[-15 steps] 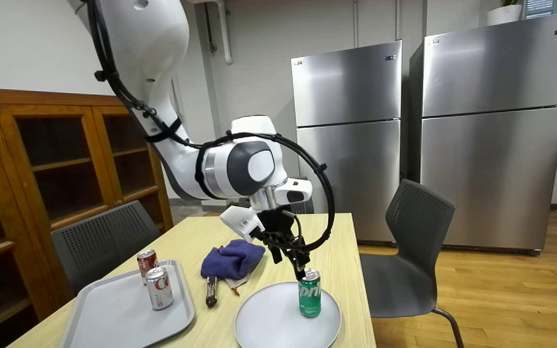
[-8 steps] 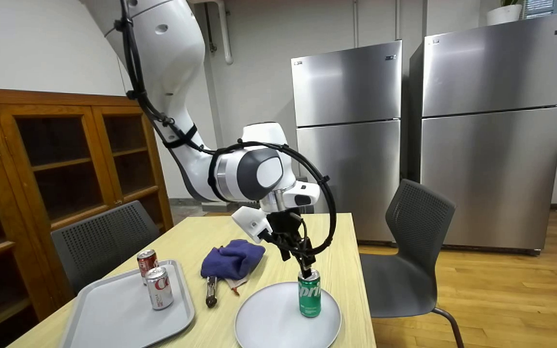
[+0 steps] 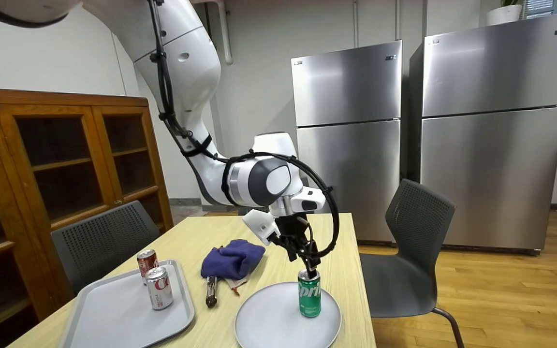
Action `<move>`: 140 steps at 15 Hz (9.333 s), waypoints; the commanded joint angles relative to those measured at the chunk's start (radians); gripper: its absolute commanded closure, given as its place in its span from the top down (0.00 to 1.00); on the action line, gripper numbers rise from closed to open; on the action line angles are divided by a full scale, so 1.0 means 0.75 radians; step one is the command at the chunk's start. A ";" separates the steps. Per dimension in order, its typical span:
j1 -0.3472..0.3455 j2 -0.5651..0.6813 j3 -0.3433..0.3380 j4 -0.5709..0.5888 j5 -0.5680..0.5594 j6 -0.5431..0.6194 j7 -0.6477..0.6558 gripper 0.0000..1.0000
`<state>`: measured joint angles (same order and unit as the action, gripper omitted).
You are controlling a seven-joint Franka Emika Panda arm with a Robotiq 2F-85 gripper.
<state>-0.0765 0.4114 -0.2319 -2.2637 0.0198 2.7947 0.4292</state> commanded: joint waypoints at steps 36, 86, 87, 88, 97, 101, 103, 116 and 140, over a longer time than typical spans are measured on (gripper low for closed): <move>0.482 -0.197 -0.212 -0.076 -0.392 -0.150 0.395 0.38; 0.676 -0.095 0.625 0.051 -0.252 -0.264 0.205 0.38; 0.682 -0.073 0.620 0.057 -0.255 -0.256 0.209 0.38; 0.682 -0.053 0.623 0.062 -0.247 -0.245 0.198 0.38; 0.752 0.087 0.536 0.076 -0.234 -0.014 0.237 0.38; 0.797 0.119 0.492 0.088 -0.215 0.027 0.234 0.38; 0.813 0.128 0.478 0.095 -0.211 0.021 0.227 0.38; 0.796 0.028 0.470 0.055 -0.187 0.021 0.164 1.00; 0.723 -0.306 0.050 -0.230 -0.458 0.099 0.236 1.00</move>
<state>0.4660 0.1818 -0.1946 -2.4363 -0.3235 2.8689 0.6063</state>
